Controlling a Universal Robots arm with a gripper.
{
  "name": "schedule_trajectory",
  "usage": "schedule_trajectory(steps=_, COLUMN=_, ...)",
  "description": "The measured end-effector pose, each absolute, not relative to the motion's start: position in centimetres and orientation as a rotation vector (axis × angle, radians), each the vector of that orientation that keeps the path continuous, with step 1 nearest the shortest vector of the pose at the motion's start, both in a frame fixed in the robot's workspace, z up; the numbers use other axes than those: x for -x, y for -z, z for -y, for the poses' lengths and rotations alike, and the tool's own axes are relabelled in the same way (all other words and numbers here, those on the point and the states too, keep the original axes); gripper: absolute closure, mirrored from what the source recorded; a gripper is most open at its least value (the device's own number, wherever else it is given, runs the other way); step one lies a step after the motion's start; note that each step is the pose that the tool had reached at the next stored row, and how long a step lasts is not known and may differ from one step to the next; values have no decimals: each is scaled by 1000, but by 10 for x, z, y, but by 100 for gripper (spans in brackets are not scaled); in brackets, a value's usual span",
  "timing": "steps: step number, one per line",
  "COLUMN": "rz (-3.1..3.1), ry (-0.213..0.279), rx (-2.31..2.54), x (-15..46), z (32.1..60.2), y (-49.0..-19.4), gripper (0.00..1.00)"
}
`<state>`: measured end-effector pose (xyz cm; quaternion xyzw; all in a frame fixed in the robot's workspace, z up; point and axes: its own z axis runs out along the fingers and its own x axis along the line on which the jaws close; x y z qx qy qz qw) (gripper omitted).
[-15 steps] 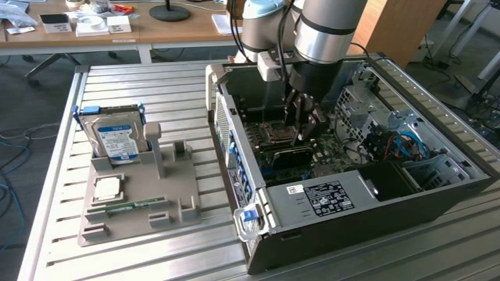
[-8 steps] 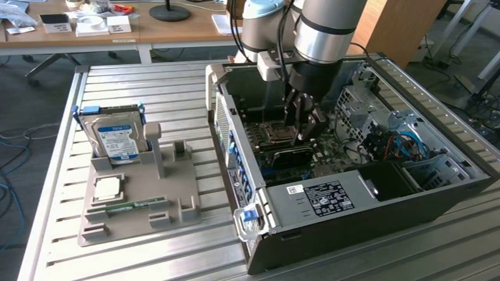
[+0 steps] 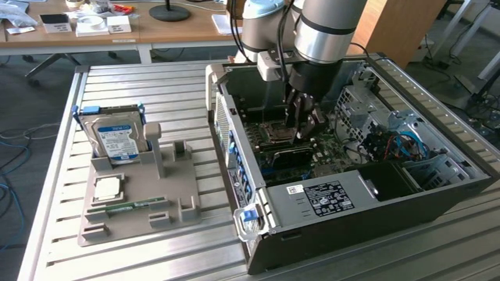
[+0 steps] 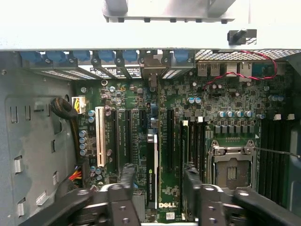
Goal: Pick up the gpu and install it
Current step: 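Press down on the gpu until it lock into place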
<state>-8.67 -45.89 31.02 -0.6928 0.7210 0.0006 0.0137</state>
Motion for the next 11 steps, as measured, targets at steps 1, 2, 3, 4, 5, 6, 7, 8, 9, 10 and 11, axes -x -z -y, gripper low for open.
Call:
schedule_trajectory(steps=1, rz=-2246, ry=-2, rx=2158, x=87, z=459, y=-310, gripper=50)
schedule_trajectory(steps=2, rz=-2246, ry=-2, rx=2158, x=87, z=459, y=-310, gripper=56)
schedule_trajectory(steps=3, rz=-2246, ry=-2, rx=2158, x=87, z=459, y=-310, gripper=56)
schedule_trajectory(steps=4, rz=-2246, ry=-2, rx=2158, x=87, z=459, y=-310, gripper=62)
schedule_trajectory(steps=5, rz=-2246, ry=-2, rx=2158, x=87, z=459, y=-310, gripper=68)
schedule_trajectory(steps=6, rz=-2246, ry=-2, rx=2158, x=87, z=459, y=-310, gripper=74)
schedule_trajectory(steps=7, rz=-2246, ry=-2, rx=2158, x=87, z=459, y=-310, gripper=74)
schedule_trajectory(steps=8, rz=-2246, ry=-2, rx=2158, x=87, z=459, y=-310, gripper=74)
schedule_trajectory(steps=9, rz=-2246, ry=-2, rx=2158, x=87, z=459, y=-310, gripper=80)
schedule_trajectory(steps=10, rz=-2246, ry=-2, rx=2158, x=87, z=459, y=-310, gripper=85)
schedule_trajectory(steps=11, rz=-2246, ry=-2, rx=2158, x=87, z=459, y=-310, gripper=89)
